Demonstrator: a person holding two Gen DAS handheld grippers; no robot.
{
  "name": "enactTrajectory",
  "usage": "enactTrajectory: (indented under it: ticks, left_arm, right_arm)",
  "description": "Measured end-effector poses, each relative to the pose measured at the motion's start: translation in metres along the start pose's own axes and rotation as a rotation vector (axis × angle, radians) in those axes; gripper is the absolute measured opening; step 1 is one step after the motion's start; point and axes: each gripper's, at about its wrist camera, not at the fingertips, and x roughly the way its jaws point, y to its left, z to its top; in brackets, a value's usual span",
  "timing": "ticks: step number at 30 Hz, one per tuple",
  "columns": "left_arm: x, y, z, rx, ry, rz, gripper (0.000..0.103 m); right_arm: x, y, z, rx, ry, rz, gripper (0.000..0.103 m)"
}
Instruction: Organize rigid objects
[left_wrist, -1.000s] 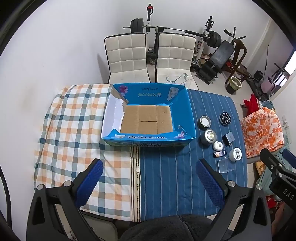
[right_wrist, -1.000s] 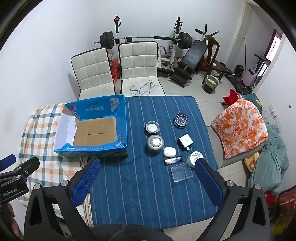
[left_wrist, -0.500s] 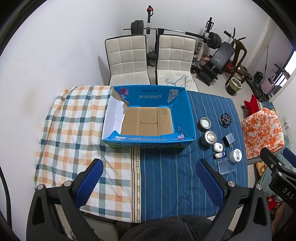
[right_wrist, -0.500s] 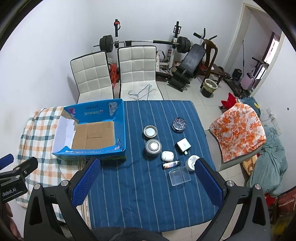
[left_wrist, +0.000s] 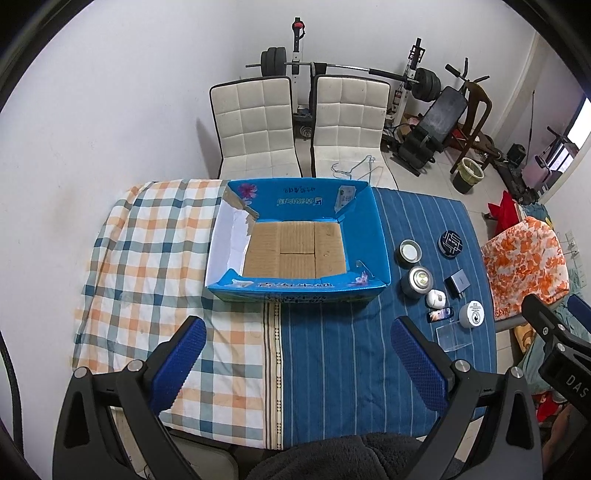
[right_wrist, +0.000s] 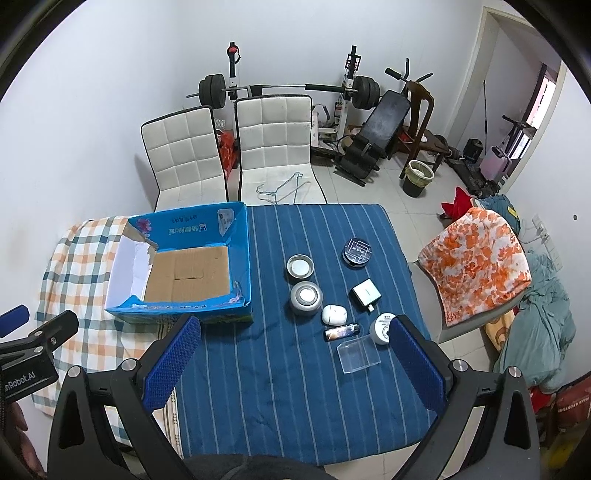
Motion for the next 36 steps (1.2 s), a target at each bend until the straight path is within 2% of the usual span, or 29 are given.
enactTrajectory:
  ticks: [10,17,36]
  left_arm:
    - [0.000,0.001,0.003,-0.004,-0.003,-0.006,0.103]
    - [-0.001,0.002,0.018,0.001,-0.012,-0.001,0.103]
    - [-0.004,-0.001,0.013,0.016,-0.029,-0.010,0.103]
  right_arm:
    - [0.001,0.005,0.008,-0.013,0.002,-0.002,0.103]
    - [0.001,0.008,0.012,-0.012,-0.012,-0.001,0.103]
    - [-0.005,0.010,0.008,-0.008,-0.023,0.009,0.103]
